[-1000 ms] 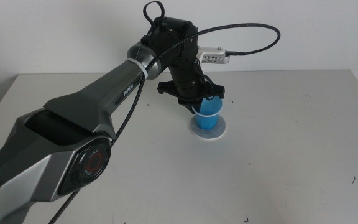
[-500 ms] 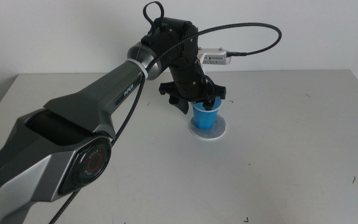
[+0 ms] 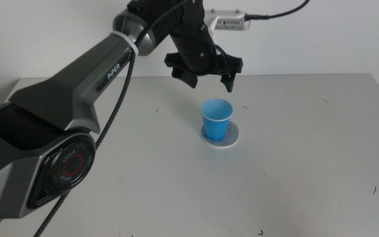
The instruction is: Place an empty cup on a cup mat.
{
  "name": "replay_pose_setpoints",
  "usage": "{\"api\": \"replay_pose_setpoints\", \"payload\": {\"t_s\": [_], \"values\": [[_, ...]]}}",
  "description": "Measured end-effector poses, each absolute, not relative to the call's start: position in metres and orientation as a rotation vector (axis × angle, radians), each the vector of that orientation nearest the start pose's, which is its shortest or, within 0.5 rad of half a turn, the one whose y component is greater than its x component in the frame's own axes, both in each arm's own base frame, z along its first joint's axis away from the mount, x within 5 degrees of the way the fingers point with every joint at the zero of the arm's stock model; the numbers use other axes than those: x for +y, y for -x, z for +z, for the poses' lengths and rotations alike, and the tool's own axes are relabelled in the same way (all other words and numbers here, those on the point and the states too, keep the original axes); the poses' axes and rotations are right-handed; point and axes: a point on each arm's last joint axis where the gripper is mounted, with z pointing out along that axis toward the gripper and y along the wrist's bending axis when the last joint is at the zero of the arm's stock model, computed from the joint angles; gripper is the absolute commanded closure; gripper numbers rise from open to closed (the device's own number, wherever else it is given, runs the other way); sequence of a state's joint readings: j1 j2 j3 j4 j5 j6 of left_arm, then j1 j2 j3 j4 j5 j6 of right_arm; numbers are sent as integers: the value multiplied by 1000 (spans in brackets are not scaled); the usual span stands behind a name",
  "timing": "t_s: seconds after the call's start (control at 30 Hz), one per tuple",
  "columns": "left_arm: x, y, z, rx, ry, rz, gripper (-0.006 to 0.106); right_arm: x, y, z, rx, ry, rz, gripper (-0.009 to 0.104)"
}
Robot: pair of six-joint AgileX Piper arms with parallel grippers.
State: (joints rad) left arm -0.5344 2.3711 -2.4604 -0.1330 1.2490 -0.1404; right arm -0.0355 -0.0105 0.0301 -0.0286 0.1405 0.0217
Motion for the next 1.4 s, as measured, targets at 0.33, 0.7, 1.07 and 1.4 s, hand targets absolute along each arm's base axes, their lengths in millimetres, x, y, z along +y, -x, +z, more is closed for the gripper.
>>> {"api": "replay_pose_setpoints", "payload": {"t_s": [0.33,0.7,1.07,1.4], "values": [[-254,-412,359,2483,-492,-450,-2,-2,-57,191,1644,-27,-36,1],[-236,-373,426,2360,-487,-542,-4,-2,-57,191,1644,-27,-36,1],[-156,-271,501,2127,-468,-326,-4,-2,-57,191,1644,-27,-36,1],[-97,-199,471,1949,-447,-164,-4,-2,-57,191,1644,-27,-36,1]]}}
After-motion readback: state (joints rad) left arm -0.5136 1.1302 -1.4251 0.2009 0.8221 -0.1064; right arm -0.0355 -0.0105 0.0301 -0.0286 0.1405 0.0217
